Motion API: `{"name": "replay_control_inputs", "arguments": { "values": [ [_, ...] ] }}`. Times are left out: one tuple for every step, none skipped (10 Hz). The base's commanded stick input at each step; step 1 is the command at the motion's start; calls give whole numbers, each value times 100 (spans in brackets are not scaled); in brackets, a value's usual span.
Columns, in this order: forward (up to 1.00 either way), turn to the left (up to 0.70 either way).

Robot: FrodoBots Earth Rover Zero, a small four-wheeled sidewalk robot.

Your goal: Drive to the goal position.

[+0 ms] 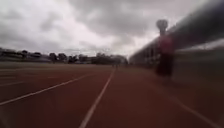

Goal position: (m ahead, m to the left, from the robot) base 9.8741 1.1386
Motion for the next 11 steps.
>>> {"name": "replay_control_inputs", "arguments": {
  "values": [
    [100, -1],
    [100, -1],
    [100, -1],
    [100, -1],
    [100, -23],
    [100, -41],
    [100, -41],
    [100, -41],
    [100, -41],
    [100, -41],
    [100, -41]
  ]
}}
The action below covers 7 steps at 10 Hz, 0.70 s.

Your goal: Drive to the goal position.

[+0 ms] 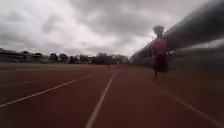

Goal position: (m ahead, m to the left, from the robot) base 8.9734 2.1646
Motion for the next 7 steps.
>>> {"name": "replay_control_inputs", "arguments": {
  "values": [
    [100, -41],
    [100, -41],
    [100, -41],
    [100, -36],
    [100, -23],
    [100, -11],
    [100, -1]
  ]
}}
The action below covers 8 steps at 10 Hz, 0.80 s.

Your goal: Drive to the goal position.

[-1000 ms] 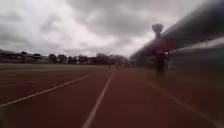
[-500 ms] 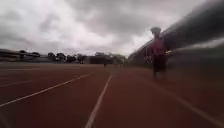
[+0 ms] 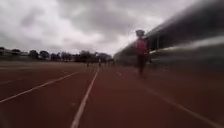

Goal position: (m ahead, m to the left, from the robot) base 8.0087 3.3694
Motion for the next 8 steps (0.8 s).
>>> {"name": "replay_control_inputs", "arguments": {
  "values": [
    [100, -1],
    [100, -1],
    [100, -1],
    [100, -26],
    [100, -30],
    [100, -5],
    [100, -1],
    [100, -1]
  ]
}}
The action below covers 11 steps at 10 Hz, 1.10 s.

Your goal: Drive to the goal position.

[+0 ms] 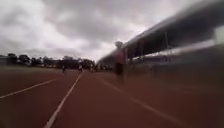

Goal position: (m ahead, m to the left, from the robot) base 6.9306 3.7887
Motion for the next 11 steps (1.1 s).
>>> {"name": "replay_control_inputs", "arguments": {
  "values": [
    [100, -1],
    [100, -1],
    [100, -1],
    [100, -1],
    [100, -1],
    [100, -1],
    [100, -1],
    [100, -1],
    [100, -1],
    [100, -1],
    [100, -1]
  ]
}}
